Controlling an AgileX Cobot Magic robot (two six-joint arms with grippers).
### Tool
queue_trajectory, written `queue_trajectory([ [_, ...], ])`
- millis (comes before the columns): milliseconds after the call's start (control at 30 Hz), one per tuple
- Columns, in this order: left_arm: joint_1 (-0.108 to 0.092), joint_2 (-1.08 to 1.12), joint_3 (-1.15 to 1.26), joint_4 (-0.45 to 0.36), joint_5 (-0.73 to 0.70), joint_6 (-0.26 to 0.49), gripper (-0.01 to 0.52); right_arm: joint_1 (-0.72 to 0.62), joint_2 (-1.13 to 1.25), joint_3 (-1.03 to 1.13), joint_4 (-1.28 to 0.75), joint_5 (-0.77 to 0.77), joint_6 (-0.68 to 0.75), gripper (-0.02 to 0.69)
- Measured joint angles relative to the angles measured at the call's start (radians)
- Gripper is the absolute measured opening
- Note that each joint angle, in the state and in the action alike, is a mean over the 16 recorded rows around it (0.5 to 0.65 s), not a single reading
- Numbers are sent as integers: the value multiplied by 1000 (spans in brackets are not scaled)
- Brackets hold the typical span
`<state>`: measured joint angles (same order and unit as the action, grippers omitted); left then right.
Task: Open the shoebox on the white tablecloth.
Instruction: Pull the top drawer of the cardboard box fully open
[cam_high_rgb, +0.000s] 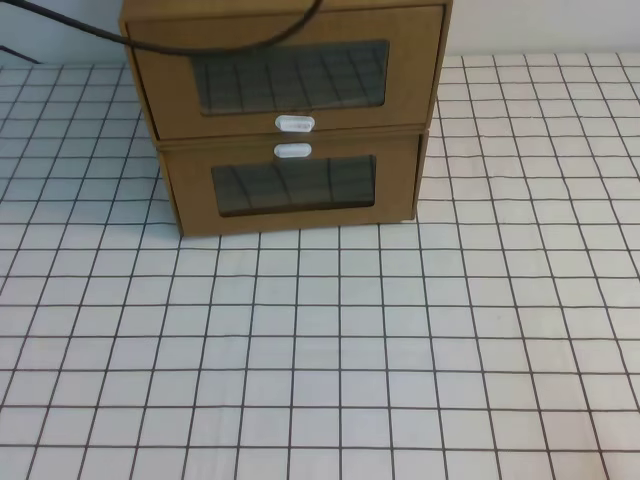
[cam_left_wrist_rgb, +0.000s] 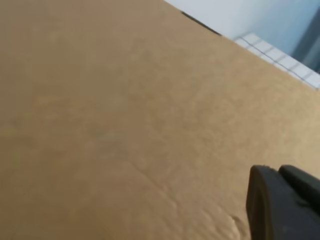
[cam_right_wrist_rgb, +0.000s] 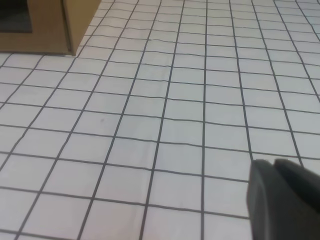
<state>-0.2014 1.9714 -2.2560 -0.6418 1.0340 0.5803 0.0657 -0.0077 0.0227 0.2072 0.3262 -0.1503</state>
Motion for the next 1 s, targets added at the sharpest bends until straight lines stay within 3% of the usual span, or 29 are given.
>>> queue_trajectory([
  [233,-30,72,-49,33,26,-15,-2,0,0,0,162,-91,0,-14],
  [567,-32,99,-55,69,29,-24,-2,0,1,-7,490,-200,0,-13],
  [767,-32,101,-59,78,28,-25,-2,0,56,-77,595,-126,0,-13],
  [1000,-31,101,-60,84,27,-25,-2,0,274,-256,593,100,-15,-13],
])
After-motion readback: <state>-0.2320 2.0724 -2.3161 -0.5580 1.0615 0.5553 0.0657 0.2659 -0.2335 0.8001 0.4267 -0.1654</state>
